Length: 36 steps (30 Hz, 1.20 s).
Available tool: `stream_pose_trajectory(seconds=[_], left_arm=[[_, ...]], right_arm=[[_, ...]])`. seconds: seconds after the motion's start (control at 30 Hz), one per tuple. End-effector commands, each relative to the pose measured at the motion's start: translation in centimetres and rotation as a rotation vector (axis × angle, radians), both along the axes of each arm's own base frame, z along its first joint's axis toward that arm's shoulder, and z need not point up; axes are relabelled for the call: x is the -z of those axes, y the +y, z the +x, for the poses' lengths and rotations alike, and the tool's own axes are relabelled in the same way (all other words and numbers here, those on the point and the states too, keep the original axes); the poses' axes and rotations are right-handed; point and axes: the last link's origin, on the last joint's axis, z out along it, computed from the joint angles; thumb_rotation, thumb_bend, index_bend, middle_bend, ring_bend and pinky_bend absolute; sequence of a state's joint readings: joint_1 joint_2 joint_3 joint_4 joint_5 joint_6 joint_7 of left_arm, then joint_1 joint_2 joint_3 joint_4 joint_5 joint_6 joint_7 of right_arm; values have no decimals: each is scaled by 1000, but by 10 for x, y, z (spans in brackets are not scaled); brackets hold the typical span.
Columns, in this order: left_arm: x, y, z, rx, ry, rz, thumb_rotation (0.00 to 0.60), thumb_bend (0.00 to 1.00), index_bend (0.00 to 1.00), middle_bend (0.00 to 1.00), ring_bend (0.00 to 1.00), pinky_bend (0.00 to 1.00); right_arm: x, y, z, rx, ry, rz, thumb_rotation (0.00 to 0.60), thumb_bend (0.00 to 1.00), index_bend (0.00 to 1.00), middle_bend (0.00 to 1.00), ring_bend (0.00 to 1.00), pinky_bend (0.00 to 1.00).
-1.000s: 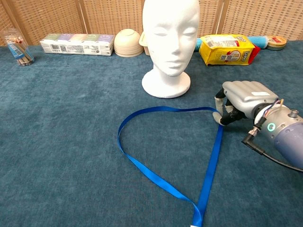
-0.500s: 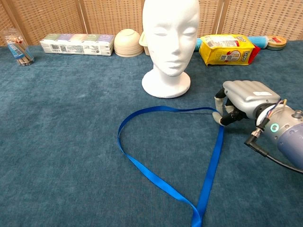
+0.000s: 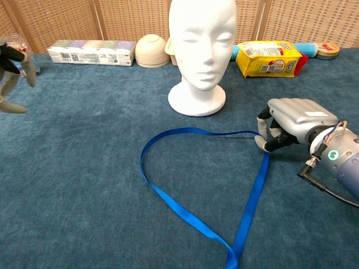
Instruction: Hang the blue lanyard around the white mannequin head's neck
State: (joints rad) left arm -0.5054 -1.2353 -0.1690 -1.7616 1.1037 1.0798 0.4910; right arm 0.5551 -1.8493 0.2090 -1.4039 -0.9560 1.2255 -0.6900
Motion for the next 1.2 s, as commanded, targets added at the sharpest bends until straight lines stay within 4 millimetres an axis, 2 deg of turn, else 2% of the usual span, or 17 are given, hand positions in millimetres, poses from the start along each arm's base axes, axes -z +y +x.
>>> stream_pose_trajectory(seconds=[0.03, 0.23, 0.7, 0.97, 1.2], left_arm=[[17, 5, 23, 1, -11, -17, 491, 161, 441, 705, 698, 717], [37, 4, 44, 4, 9, -42, 485, 170, 446, 788, 775, 788], [73, 5, 83, 43, 89, -73, 473, 152, 446, 876, 892, 903], [90, 5, 95, 13, 64, -108, 466, 150, 446, 945, 977, 929], [104, 4, 106, 10, 55, -131, 470, 154, 447, 967, 995, 941]], right_arm=[[0, 1, 0, -1, -2, 2, 479, 507, 588, 873, 1000, 1000], [1, 1, 0, -9, -8, 6, 475, 507, 589, 873, 1000, 1000], [1, 8, 1, -20, -18, 23, 477, 507, 589, 873, 1000, 1000], [2, 10, 0, -20, -24, 27, 477, 507, 590, 873, 1000, 1000], [3, 12, -2, -17, -29, 34, 472, 507, 590, 873, 1000, 1000]])
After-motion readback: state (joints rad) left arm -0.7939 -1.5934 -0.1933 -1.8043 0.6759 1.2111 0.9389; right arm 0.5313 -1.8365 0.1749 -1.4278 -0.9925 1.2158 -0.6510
